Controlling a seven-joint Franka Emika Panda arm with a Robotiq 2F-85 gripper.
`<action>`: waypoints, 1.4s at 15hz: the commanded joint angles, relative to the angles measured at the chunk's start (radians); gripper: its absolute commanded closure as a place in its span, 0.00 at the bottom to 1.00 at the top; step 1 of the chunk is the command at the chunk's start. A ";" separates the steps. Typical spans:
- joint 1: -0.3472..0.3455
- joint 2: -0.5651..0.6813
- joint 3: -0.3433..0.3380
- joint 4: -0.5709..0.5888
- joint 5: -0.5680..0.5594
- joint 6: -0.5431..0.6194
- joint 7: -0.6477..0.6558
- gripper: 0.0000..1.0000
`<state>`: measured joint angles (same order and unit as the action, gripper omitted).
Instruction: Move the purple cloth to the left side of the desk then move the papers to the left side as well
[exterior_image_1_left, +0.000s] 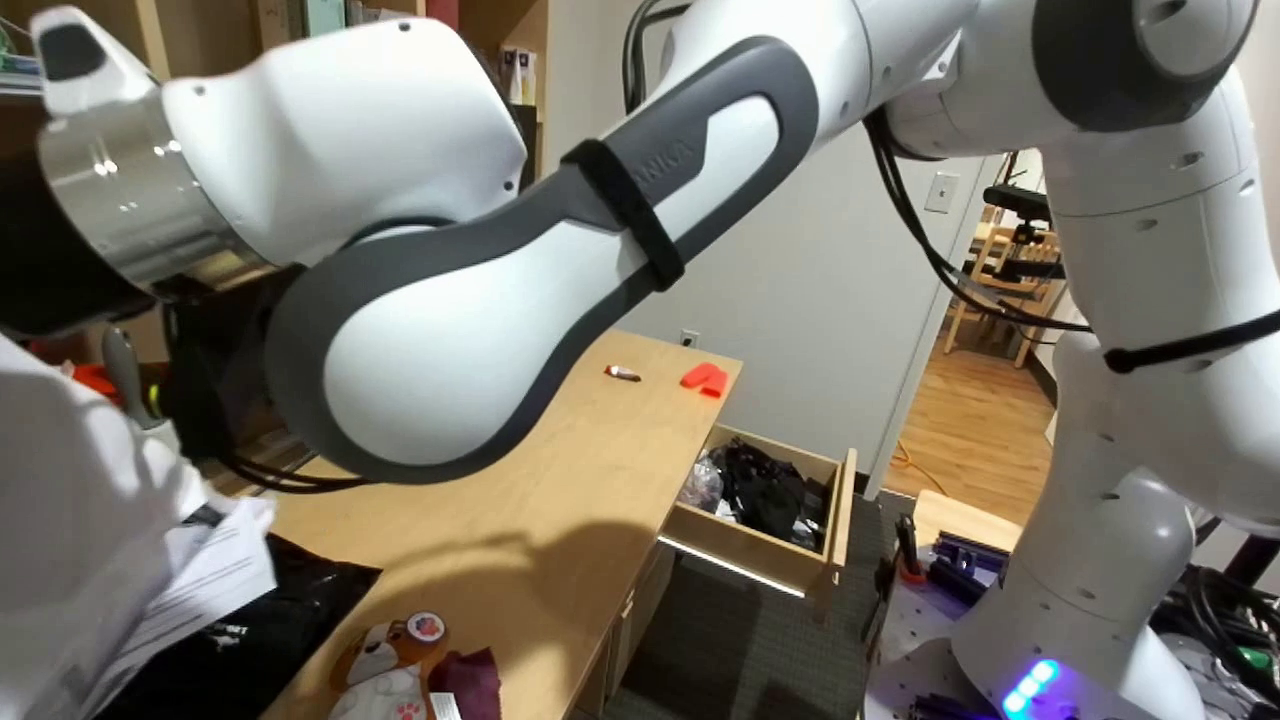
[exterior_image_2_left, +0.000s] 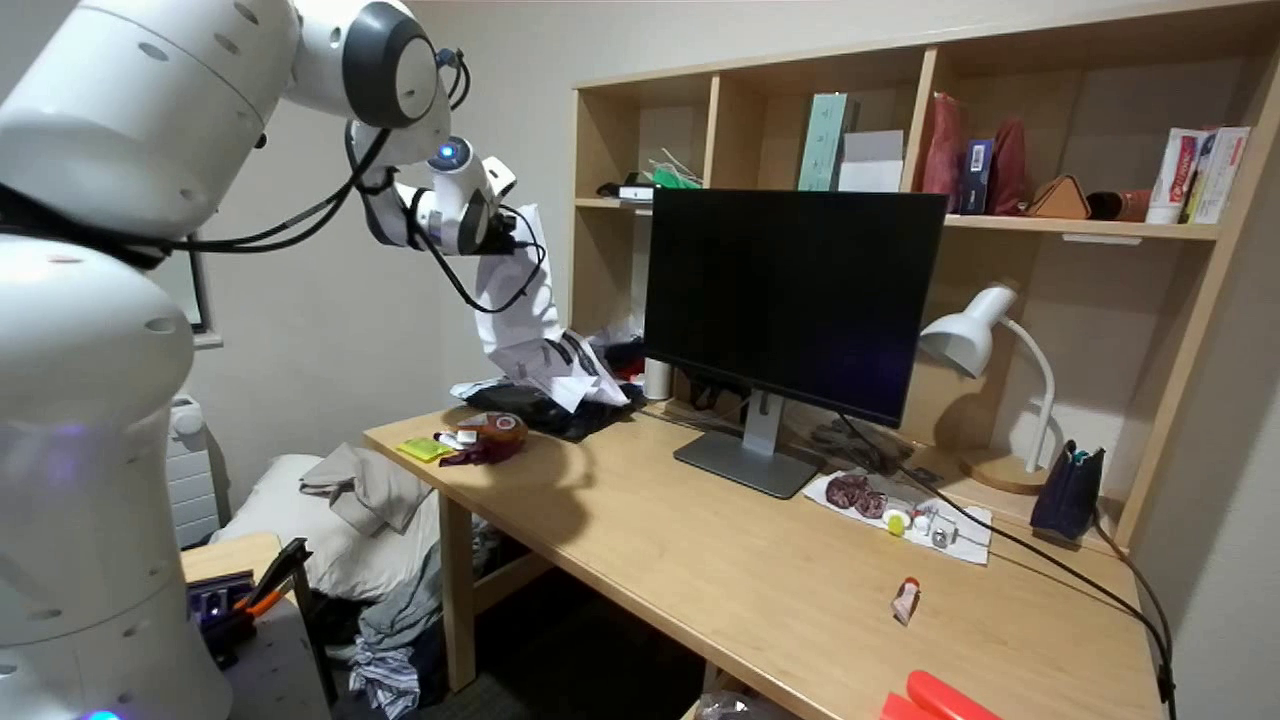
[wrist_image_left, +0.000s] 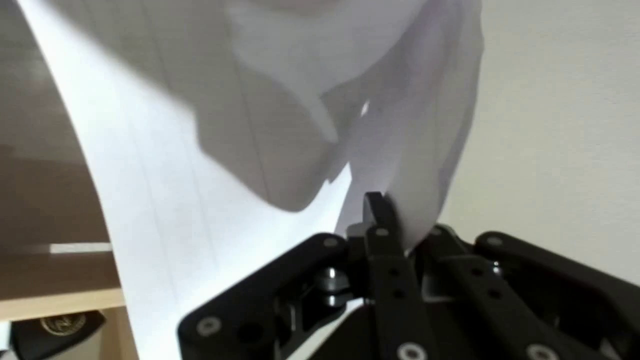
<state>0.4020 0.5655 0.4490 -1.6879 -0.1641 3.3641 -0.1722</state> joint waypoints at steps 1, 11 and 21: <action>0.128 -0.016 -0.080 0.067 0.016 -0.026 -0.011 0.94; 0.074 0.000 -0.169 0.093 -0.005 -0.220 0.017 0.94; 0.099 0.120 -0.419 0.158 -0.086 -0.706 0.081 0.94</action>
<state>0.5097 0.6388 -0.0037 -1.5729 -0.2084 2.7863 -0.1173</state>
